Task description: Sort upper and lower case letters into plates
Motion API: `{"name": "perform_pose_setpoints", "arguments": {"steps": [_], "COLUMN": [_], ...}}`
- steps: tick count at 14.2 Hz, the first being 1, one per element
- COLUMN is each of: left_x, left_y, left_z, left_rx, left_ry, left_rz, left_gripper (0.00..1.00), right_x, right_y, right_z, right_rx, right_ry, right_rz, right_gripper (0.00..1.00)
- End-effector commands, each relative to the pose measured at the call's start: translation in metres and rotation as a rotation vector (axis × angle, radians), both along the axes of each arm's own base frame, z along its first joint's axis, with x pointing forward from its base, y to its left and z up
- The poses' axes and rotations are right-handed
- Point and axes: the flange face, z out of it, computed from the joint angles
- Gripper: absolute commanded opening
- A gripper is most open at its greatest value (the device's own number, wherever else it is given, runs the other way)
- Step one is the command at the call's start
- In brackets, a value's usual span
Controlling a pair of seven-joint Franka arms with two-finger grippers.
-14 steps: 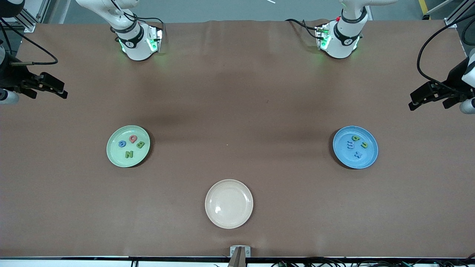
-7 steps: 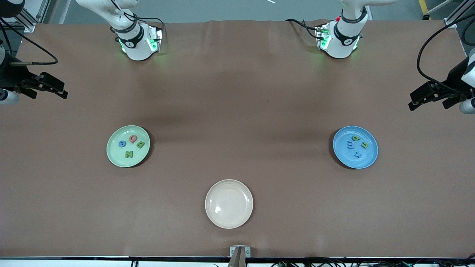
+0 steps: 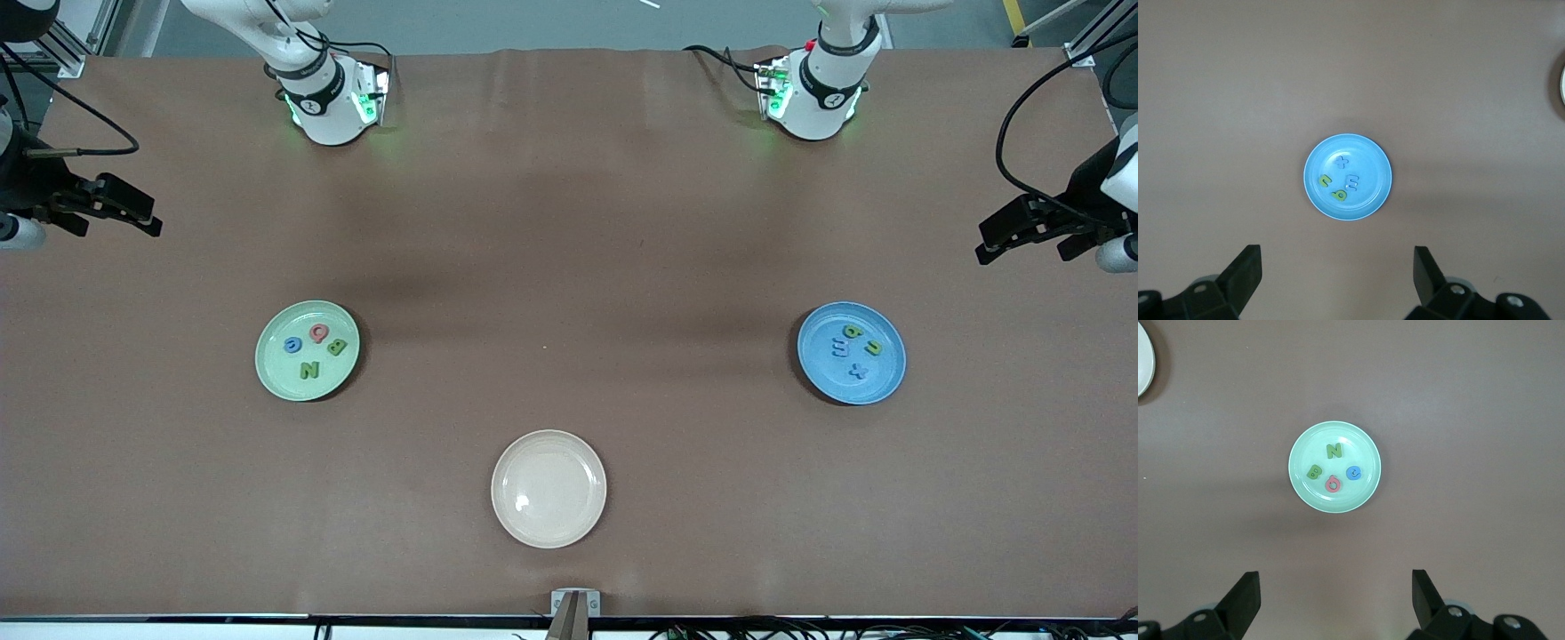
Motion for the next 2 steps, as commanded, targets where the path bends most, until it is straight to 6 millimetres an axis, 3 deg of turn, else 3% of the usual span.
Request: {"name": "perform_pose_setpoints", "arguments": {"steps": [1, 2], "left_x": [-0.0039, -0.0045], "left_y": [-0.0018, -0.0018], "left_z": [0.0039, 0.0046], "left_rx": [-0.012, -0.012], "left_ry": [-0.007, -0.007], "left_rz": [-0.012, -0.014], "left_gripper": [1.0, 1.0], "right_x": [-0.0072, -0.0072], "right_y": [-0.0005, 0.0003], "right_z": [0.0017, 0.0017], "right_rx": [0.011, 0.011], "right_ry": [-0.006, -0.006], "right_rz": [0.006, 0.007], "right_gripper": [1.0, 1.0]}}
